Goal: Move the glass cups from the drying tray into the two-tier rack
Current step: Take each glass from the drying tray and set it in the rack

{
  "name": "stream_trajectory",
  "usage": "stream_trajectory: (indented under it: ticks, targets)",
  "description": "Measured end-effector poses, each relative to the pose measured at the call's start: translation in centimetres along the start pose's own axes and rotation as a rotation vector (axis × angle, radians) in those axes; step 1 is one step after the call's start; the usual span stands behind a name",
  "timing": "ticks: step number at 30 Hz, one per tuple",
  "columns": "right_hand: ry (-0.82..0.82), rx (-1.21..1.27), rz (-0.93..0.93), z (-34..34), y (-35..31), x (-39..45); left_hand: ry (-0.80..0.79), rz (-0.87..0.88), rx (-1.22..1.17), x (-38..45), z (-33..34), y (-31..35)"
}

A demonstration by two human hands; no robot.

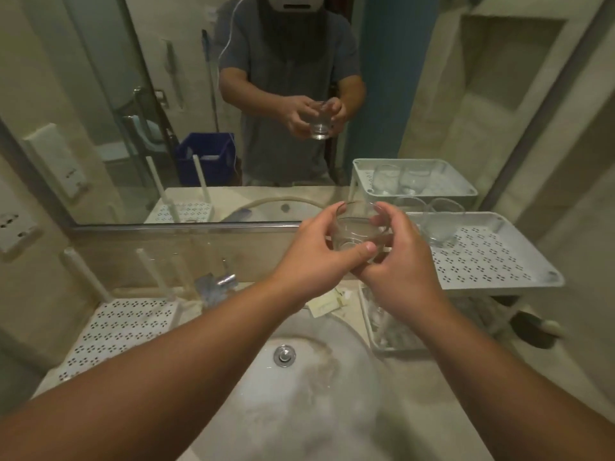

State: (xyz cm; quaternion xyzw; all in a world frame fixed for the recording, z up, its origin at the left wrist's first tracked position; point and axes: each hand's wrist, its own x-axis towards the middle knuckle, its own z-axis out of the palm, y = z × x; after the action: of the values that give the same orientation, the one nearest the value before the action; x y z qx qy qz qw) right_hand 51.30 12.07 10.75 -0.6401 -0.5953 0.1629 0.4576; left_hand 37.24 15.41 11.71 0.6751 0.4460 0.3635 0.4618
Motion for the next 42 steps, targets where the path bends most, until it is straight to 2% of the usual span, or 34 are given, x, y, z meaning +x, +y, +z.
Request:
stream_trajectory:
  ticks: [14,22,32,42]
  targets:
    - [0.104,-0.048,0.135,-10.0,11.1,4.3,0.012,-0.072,-0.063,6.0,14.8,2.9]
    - [0.084,-0.114,0.231,-12.6,17.6,5.9,-0.054,-0.142,-0.053,8.0,21.4,2.5]
    - [0.015,-0.167,0.300,-12.8,21.1,7.2,-0.084,-0.165,0.072,9.0,23.9,1.5]
    - [-0.010,-0.205,0.316,-12.6,21.7,7.5,-0.086,-0.197,0.069,8.8,24.0,1.3]
